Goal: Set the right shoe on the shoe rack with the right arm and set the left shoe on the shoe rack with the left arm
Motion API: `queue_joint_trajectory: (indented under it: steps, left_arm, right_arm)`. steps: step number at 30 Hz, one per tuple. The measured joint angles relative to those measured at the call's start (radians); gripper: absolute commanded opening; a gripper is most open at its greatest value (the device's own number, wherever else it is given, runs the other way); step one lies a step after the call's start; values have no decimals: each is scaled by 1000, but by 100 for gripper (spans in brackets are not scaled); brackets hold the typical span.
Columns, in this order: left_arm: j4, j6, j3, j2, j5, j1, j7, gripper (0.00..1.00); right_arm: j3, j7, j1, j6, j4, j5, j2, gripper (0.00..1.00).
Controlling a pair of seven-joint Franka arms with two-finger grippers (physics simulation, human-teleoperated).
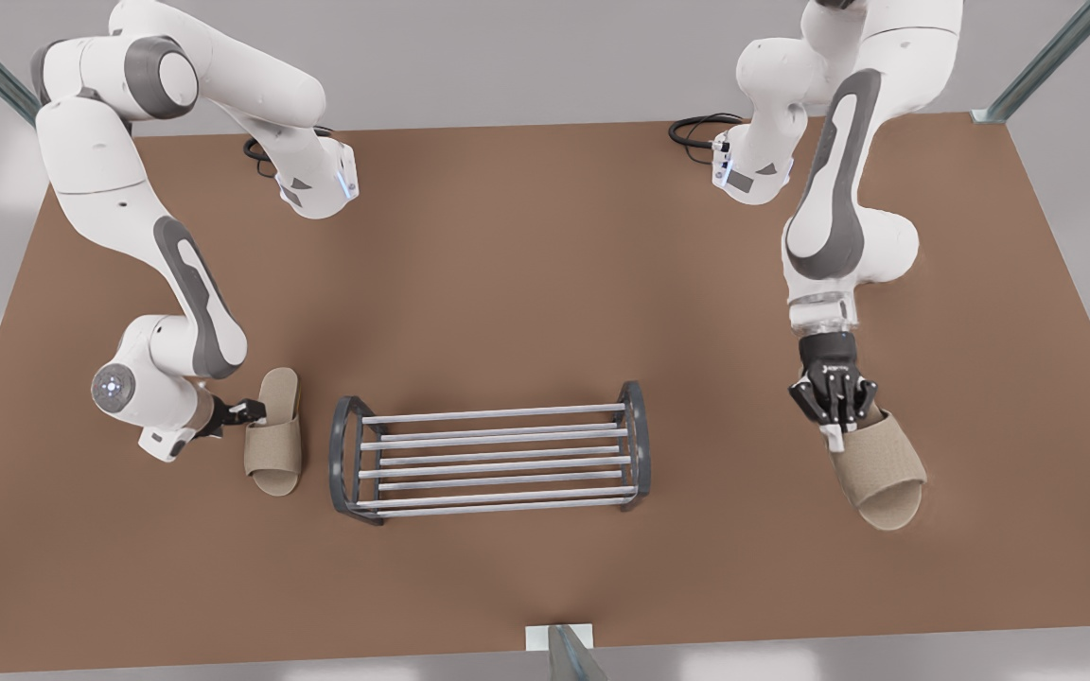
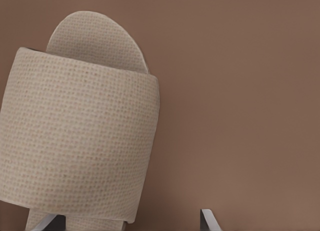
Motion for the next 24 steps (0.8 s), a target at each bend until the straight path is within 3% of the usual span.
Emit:
queue_joint_trajectory:
  steps: [3,7,10,17,24]
  left_arm:
    - [49,102,-178,-55,-73,-22,0,21]
    - [157,167,-338,-2,-188,-97,0,21]
    - [248,137,-357,136,-298,-165,0,21]
    - [447,-52,-357,428,-455,-231,0,21]
    - [488,-139,-322,521,-480,-220,0,21]
  right_arm:
    - [0,8,0,2,5,1,8,100]
    - [0,16,0,3,6,1,10,82]
    - [0,21,0,4,6,2,10,71]
    - [0,32,6,4,11,2,15,60]
    - [0,38,6,2,17,3,17,26]
